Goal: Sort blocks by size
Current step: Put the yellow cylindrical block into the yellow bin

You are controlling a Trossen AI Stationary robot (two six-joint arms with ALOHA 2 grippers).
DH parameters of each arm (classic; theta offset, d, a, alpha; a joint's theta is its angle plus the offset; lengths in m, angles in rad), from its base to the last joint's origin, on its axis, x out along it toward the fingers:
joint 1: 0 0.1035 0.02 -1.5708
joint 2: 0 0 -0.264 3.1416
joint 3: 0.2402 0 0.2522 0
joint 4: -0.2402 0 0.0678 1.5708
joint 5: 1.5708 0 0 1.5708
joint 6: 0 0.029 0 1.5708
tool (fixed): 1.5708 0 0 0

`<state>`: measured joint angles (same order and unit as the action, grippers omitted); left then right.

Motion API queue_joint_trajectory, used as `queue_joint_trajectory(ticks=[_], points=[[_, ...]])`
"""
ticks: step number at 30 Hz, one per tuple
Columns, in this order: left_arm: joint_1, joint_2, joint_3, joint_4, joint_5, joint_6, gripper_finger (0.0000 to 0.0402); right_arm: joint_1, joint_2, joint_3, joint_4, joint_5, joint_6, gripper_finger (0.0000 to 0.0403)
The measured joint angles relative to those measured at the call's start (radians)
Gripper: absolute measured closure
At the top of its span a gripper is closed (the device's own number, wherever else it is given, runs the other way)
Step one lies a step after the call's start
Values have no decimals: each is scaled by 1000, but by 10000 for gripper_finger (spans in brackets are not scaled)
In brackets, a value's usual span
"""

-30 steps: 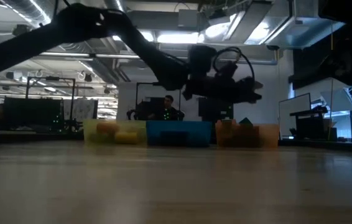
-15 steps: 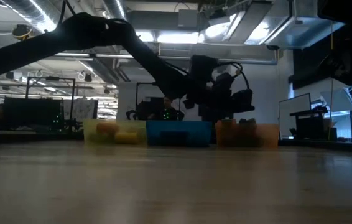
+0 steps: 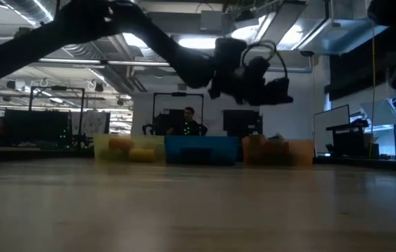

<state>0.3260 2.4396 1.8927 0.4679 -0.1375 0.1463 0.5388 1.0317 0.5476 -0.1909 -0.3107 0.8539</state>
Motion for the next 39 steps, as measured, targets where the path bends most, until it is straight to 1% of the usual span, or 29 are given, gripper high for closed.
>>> queue_joint_trajectory(ticks=[2,4,9,11,16,22,26,32,35,39], points=[[-9,-33,0,-58,0,28,204,14,0,0,-1,-37,36,157],[-16,-67,0,-117,0,47,204,42,0,0,-6,-49,57,157],[-23,-141,0,-270,0,50,204,156,0,0,-37,-35,116,157],[-26,-162,-1,-344,2,60,204,209,0,0,-53,22,118,157],[-58,-219,0,-483,31,224,204,330,7,0,-66,211,119,157],[-106,-261,0,-631,34,205,204,447,86,0,-85,331,91,157],[-129,-276,-1,-684,32,193,204,478,161,0,-164,383,83,157],[-158,-276,-1,-707,32,193,204,476,248,44,-311,436,72,157],[-168,-276,-1,-724,32,192,204,475,264,62,-315,441,33,157],[-174,-276,-1,-729,32,193,204,475,264,87,-322,442,27,157]])
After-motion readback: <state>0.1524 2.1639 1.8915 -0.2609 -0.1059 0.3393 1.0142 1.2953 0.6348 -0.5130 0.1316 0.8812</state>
